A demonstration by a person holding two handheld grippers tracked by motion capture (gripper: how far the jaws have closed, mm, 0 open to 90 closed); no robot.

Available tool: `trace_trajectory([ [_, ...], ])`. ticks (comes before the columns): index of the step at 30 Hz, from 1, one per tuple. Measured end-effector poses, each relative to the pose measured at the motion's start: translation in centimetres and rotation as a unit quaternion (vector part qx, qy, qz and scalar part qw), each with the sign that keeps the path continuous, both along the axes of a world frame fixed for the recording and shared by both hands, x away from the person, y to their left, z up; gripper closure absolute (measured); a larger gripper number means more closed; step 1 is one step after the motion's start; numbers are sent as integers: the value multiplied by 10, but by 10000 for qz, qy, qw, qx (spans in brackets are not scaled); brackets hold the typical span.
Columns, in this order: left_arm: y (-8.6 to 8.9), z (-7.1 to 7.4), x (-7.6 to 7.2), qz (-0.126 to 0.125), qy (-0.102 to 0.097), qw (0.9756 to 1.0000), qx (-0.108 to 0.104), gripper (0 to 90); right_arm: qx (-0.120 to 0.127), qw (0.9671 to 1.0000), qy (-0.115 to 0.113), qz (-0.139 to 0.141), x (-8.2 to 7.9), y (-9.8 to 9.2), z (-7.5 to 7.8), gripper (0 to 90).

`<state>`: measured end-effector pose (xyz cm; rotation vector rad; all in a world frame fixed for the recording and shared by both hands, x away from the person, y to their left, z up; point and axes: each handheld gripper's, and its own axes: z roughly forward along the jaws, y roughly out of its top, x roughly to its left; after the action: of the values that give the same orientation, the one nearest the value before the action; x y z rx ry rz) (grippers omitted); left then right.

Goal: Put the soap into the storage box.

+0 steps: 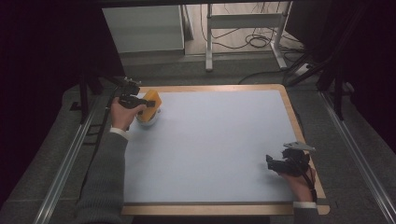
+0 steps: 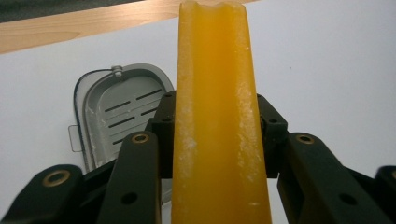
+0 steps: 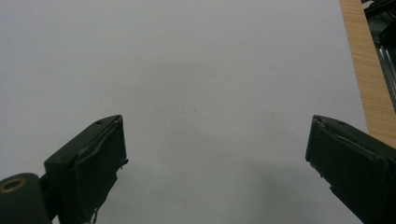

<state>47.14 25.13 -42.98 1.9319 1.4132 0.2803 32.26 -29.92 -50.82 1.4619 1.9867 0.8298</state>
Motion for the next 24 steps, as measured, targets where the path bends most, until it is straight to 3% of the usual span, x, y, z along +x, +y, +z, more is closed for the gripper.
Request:
trace_trajectory([
  [12, 7, -6, 11, 218, 21, 9997, -53, 612, 0, 10000, 1, -8, 0, -2, 0, 51],
  [24, 14, -19, 25, 434, 179, 9989, -37, 612, -11, 10000, 22, -15, 1, -2, -2, 51],
])
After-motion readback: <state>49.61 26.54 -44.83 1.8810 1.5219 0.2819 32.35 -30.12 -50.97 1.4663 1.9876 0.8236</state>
